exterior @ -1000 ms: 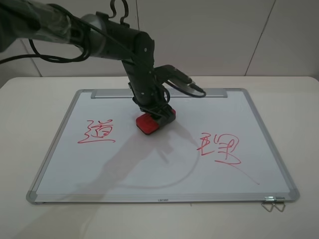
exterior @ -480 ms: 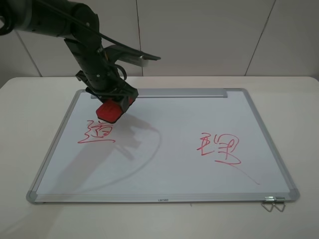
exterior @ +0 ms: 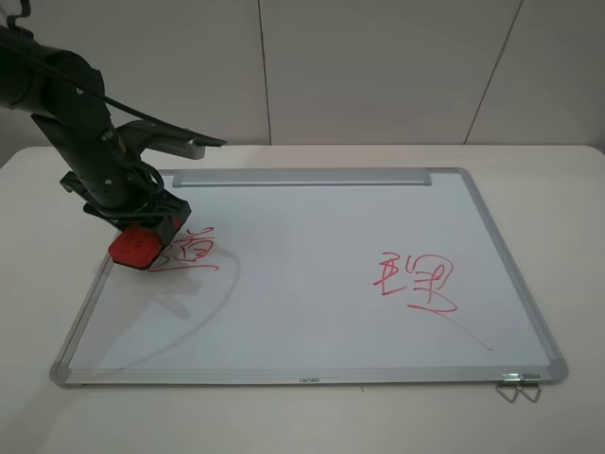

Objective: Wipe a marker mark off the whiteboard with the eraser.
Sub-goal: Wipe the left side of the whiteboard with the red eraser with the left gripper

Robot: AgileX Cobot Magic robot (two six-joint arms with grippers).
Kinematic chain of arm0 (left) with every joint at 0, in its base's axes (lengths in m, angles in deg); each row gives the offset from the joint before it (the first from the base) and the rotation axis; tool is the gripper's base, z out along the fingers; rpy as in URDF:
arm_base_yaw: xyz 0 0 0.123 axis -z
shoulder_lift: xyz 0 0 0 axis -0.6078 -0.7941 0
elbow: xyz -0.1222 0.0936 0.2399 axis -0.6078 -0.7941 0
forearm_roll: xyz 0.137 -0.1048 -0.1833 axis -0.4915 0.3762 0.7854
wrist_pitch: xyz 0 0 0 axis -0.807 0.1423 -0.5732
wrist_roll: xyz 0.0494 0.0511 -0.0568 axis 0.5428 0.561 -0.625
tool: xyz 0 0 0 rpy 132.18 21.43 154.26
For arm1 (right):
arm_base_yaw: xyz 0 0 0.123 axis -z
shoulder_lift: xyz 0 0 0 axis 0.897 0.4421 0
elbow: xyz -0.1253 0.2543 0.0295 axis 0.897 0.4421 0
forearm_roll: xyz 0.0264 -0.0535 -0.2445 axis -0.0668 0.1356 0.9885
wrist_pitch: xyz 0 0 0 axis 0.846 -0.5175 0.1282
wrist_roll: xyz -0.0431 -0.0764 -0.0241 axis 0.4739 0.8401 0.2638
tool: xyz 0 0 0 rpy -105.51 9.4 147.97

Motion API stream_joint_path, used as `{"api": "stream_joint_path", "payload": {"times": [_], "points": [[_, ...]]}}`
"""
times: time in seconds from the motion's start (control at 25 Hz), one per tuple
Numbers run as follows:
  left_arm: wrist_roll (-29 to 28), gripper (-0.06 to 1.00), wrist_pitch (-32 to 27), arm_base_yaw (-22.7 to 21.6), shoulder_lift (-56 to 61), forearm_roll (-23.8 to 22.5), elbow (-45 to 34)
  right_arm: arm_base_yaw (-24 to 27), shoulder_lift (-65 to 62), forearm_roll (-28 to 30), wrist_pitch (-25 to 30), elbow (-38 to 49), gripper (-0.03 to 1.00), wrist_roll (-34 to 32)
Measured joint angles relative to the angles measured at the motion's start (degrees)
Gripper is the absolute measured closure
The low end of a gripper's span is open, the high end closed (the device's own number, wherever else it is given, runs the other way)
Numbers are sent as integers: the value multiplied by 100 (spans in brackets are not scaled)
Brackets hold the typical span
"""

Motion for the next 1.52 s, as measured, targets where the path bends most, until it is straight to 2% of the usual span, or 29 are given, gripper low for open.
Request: {"api": "stream_joint_path", "payload": {"times": [0.12, 0.32, 0.48, 1.0, 1.2, 1.52], "points": [[-135, 38, 412, -65, 0, 0, -154, 0, 0, 0, 0, 0, 26, 0], [-667, 38, 993, -235, 0, 18, -276, 0, 0, 0, 0, 0, 26, 0], [-862, 38, 1081, -324, -171, 12, -280, 0, 0, 0, 0, 0, 26, 0], [-879, 38, 1158, -290, -743, 12, -134, 0, 0, 0, 0, 0, 26, 0], [-879, 38, 1281, 18, -881, -125, -35, 0, 0, 0, 0, 0, 26, 0], [-866, 38, 1410, 1042, -1308, -14, 457, 0, 0, 0, 0, 0, 26, 0]]}}
